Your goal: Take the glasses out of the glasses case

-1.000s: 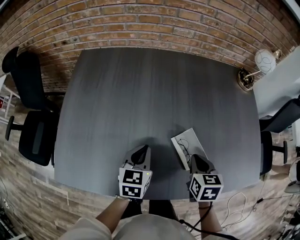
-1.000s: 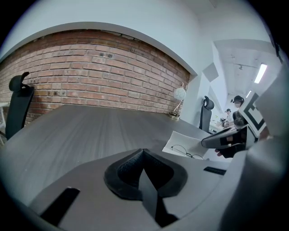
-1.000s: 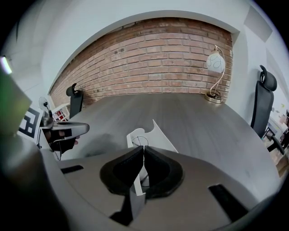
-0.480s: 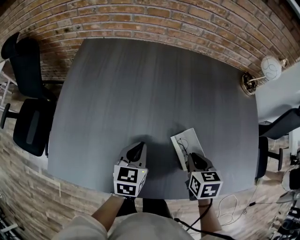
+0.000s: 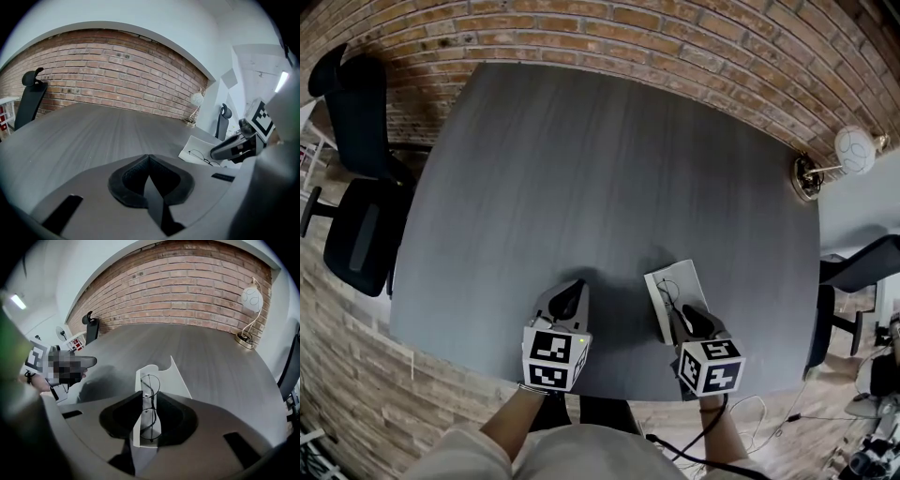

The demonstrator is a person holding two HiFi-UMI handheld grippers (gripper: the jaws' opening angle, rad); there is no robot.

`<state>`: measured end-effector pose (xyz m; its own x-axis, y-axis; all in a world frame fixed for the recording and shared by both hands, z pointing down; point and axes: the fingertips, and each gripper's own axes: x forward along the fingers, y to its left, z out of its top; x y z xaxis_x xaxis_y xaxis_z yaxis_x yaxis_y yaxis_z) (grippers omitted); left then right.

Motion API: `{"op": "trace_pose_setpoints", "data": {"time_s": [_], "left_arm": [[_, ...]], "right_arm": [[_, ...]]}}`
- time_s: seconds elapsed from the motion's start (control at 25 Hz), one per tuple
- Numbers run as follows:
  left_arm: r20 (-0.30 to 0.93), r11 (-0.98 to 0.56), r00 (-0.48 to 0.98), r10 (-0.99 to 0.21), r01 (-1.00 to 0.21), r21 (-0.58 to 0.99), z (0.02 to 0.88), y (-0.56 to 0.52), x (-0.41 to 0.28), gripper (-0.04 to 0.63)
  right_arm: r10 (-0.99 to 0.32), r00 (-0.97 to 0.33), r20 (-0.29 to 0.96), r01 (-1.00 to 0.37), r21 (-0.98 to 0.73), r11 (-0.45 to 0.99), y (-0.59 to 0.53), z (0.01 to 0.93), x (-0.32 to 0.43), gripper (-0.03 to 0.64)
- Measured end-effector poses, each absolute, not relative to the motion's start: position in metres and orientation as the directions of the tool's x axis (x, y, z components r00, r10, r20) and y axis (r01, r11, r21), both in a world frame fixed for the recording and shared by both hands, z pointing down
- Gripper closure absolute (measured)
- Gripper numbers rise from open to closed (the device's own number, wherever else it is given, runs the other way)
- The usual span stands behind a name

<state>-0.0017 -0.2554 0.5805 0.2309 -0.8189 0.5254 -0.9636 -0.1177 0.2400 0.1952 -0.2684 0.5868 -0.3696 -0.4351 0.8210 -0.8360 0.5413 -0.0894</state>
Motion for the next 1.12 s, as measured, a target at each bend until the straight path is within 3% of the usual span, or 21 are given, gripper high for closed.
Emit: {"op": "trace_pose_setpoints", "data": {"time_s": [1.12], "left_arm": [[0.551, -0.051, 0.187, -0.813, -0.966, 0.253, 0.592, -0.249, -0.010, 0.578]], "right_arm": [[-0.227, -0.356, 0.906, -0.742, -0.127, 0.658, -0.271, 0.615, 0.193, 0.520]]}}
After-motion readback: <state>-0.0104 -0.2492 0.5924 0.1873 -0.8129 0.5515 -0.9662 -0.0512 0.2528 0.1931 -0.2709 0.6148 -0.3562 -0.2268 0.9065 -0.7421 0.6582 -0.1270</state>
